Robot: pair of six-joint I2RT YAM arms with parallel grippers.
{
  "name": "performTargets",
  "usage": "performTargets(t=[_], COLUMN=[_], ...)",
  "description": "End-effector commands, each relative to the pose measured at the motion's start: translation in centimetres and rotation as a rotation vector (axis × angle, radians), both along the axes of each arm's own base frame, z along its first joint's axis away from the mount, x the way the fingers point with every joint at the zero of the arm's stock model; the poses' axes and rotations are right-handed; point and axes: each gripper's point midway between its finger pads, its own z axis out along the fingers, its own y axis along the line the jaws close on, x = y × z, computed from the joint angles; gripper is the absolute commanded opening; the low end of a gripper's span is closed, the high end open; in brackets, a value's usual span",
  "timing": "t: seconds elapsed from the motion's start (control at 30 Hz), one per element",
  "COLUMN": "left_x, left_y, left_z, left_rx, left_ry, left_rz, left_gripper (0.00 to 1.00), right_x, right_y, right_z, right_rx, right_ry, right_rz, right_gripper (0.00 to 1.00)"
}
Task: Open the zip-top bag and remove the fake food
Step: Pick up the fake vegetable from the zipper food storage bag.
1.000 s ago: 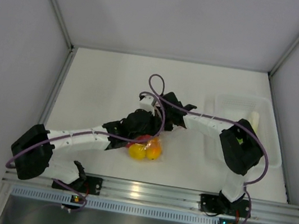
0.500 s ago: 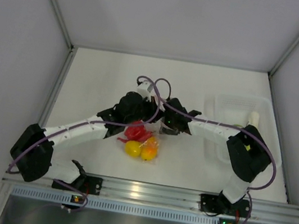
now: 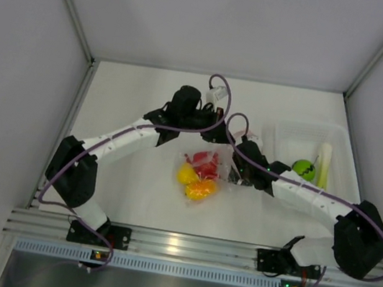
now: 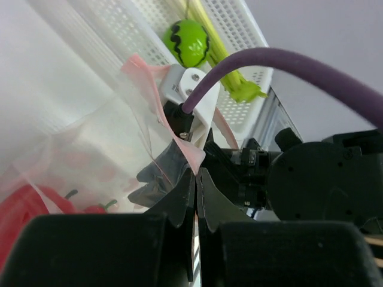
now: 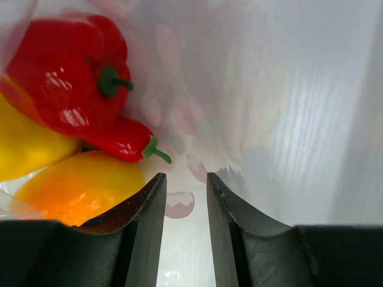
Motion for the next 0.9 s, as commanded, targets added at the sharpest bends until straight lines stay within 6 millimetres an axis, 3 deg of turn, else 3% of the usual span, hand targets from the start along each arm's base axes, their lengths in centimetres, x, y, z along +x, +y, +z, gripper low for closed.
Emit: performTargets(t=[0.0, 0.13, 0.23, 0.37, 0.4, 0.6, 0.7, 0.87], left_x=[-1.3, -2.8, -3.9, -5.1, -5.2, -5.0, -4.6, -5.3], left_y=[0.2, 1.0, 1.9, 2.6, 2.7, 2.2, 2.4, 3.1], left_z=[6.4, 9.9, 11.6, 10.9, 9.7, 5.4, 5.0, 5.1], left_rx=[-0.116, -0.169, -0.195, -0.191, -0.174, -0.112, -0.097, -0.093], left_ry=[-0.123, -0.168, -0.196, -0.178, -0.163, -0.083, -0.085, -0.109], left_rz=[-0.091, -0.101, -0.096, -0.098, -0.094, -0.053, 0.014, 0.038], left_gripper=[0.00, 0.00, 0.00, 0.00, 0.00, 0.00, 0.00, 0.00], right_x=[0.3, 0.7, 1.4, 1.9, 2.1, 2.7, 2.7, 2.0], right_y=[-3.0, -5.6, -7.9, -10.5, -10.7, -8.2, -6.3, -1.2], right_z=[2.3, 5.8, 7.0, 8.3, 8.6, 10.1, 10.6, 11.8], right_rx=[-0.065, -0.086, -0.122, -0.206, -0.216, -0.175, -0.189, -0.073], right_ry=[-0.080, -0.140, -0.157, -0.176, -0.180, -0.208, -0.218, -0.235], right_rz=[-0.079, -0.110, -0.150, -0.215, -0.224, -0.179, -0.125, 0.026], right_gripper=[0.34, 0.34, 0.33, 0.30, 0.29, 0.29, 0.29, 0.30])
